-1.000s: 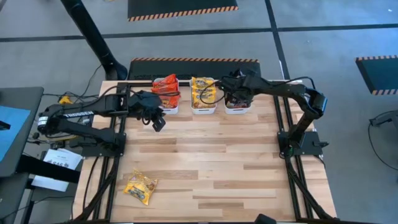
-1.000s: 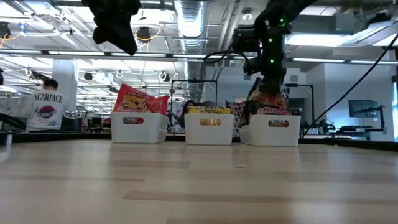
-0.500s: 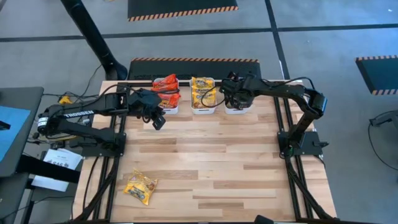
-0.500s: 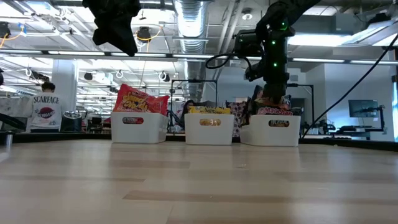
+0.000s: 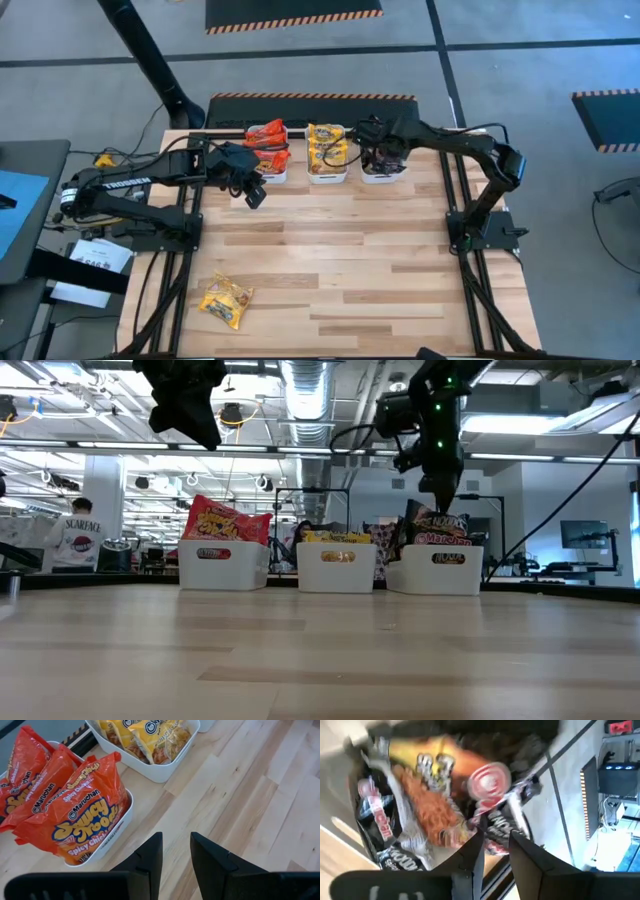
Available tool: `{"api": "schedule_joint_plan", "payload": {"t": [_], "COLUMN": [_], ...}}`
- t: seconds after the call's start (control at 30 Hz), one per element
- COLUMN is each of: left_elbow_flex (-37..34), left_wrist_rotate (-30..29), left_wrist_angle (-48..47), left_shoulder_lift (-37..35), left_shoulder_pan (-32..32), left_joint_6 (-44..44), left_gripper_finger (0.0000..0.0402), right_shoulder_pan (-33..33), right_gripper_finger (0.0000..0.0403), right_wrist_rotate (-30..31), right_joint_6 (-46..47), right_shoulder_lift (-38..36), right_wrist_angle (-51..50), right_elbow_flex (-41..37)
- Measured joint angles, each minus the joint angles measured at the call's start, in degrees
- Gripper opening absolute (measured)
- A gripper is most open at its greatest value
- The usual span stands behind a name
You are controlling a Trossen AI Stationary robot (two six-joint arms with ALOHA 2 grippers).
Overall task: Sort Maruchan noodles
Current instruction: Put the black noodle pack into the right white bin
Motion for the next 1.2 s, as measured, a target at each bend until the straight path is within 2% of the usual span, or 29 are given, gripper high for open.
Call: {"api": "schedule_joint_plan", "payload": {"t": [0.27, 0.4, 0.57, 0.7, 1.2], "left_elbow_flex": [0.0, 0.0, 0.0, -0.01, -0.01], "left_wrist_rotate": [0.0, 0.0, 0.0, -0.01, -0.28], "left_wrist_angle": [-0.02, -0.02, -0.02, -0.02, -0.26], "left_shoulder_lift": [0.0, 0.0, 0.0, 0.0, 0.0], "left_shoulder_pan": [0.0, 0.0, 0.0, 0.0, 0.02], "left_joint_6": [-0.04, -0.04, 0.0, 0.26, 0.74], "left_gripper_finger": [0.0086, 0.0086, 0.0086, 0.0086, 0.0086], "right_shoulder_pan": [-3.62, -6.27, -8.68, -7.96, -2.56], "right_gripper_finger": [0.0113, 0.0113, 0.0113, 0.0113, 0.0113], "right_wrist_rotate": [-4.18, -4.34, -12.36, -15.88, -17.16], "right_joint_6": [0.07, 0.24, 0.73, 2.43, 2.82], "right_shoulder_lift": [-0.04, -0.04, -0.04, 0.04, 4.83], "right_wrist_angle": [6.04, 6.32, 6.35, 6.34, 5.9], "right_elbow_flex": [2.61, 2.6, 2.59, 2.52, 2.5]}}
